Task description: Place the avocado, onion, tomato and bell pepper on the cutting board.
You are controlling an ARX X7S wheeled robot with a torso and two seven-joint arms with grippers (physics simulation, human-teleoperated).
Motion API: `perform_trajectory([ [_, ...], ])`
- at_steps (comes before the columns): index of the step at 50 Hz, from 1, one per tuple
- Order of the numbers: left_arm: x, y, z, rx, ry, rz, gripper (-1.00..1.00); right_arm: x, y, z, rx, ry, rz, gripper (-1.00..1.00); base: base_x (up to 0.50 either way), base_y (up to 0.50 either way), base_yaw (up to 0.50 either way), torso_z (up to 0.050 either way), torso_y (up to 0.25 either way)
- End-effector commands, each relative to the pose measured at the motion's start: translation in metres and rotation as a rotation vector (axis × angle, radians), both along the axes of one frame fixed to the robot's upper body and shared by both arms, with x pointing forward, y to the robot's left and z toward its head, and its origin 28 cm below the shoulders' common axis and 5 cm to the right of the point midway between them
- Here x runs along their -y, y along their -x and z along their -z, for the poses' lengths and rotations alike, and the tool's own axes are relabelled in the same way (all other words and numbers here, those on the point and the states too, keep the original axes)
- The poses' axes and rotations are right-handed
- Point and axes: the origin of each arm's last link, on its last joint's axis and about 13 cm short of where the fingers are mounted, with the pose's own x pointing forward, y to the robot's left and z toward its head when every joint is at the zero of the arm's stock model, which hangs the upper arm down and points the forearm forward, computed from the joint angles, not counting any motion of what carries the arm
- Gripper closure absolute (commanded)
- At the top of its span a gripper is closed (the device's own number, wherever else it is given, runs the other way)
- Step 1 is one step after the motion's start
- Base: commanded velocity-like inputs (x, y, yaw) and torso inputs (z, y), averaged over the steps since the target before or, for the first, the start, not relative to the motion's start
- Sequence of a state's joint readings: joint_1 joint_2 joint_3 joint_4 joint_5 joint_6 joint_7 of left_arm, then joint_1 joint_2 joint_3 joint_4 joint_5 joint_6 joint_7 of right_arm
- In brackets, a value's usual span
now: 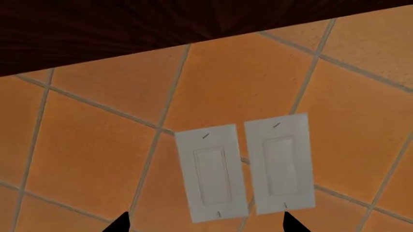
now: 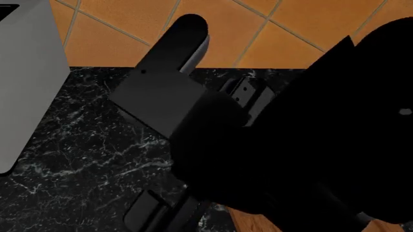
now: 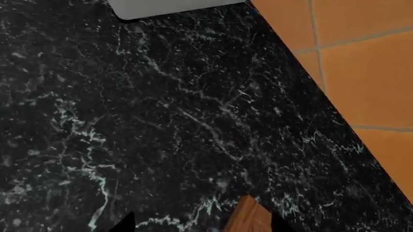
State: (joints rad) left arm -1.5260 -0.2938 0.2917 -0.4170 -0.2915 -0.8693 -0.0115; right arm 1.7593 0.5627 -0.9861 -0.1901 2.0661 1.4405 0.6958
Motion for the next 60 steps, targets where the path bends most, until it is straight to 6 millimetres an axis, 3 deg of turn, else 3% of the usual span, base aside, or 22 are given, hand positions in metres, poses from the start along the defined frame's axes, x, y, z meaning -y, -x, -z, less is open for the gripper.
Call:
perform_trajectory([
  [1, 0.007, -0.004, -0.003, 0.006, 0.015, 0.037, -1.00, -0.021, 0.010, -0.001, -0.037, -0.013, -0.142, -1.00, 0.00, 0.00, 0.00, 0.000, 0.000],
  [24, 0.011, -0.005, -0.006, 0.012, 0.006, 0.044, -1.00, -0.041, 0.035, 0.008, -0.116, -0.032, -0.295, -1.00, 0.00, 0.00, 0.00, 0.000, 0.000],
  [60, 0.008, -0.003, -0.008, 0.019, 0.023, 0.045, -1.00, -0.048, 0.075, 0.007, -0.265, 0.086, -0.366, -1.00, 0.00, 0.00, 0.00, 0.000, 0.000],
])
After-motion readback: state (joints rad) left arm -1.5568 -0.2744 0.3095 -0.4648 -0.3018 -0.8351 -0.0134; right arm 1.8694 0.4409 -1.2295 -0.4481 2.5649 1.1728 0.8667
